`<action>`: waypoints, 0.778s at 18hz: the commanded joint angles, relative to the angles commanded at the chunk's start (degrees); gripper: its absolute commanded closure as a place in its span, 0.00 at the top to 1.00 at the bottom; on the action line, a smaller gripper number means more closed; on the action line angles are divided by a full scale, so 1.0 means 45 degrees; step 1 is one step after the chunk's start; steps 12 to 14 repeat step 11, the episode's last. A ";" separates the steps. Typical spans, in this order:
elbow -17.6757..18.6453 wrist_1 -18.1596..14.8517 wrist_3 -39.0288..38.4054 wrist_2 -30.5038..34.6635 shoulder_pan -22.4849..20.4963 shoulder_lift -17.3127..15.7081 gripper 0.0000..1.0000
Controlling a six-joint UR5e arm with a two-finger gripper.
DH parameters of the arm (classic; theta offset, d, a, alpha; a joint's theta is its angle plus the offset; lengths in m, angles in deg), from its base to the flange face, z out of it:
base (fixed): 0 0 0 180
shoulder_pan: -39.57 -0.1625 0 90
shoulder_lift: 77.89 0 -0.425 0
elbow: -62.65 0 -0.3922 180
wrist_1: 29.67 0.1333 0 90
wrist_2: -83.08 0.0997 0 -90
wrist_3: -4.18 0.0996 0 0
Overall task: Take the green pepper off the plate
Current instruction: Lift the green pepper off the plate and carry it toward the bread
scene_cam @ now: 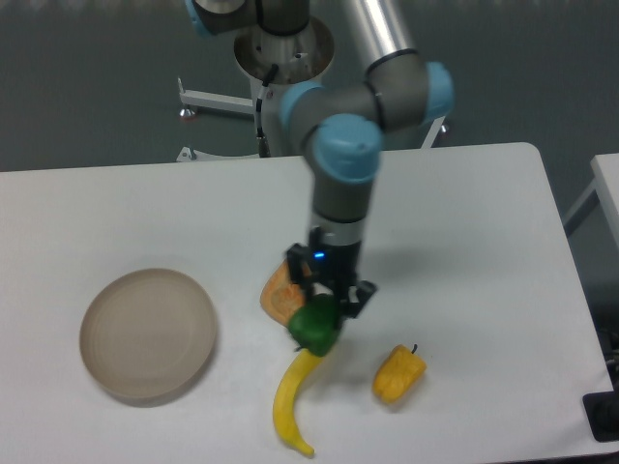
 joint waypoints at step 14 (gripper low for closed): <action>-0.0254 -0.0079 0.0550 0.0723 -0.0060 0.0196 0.40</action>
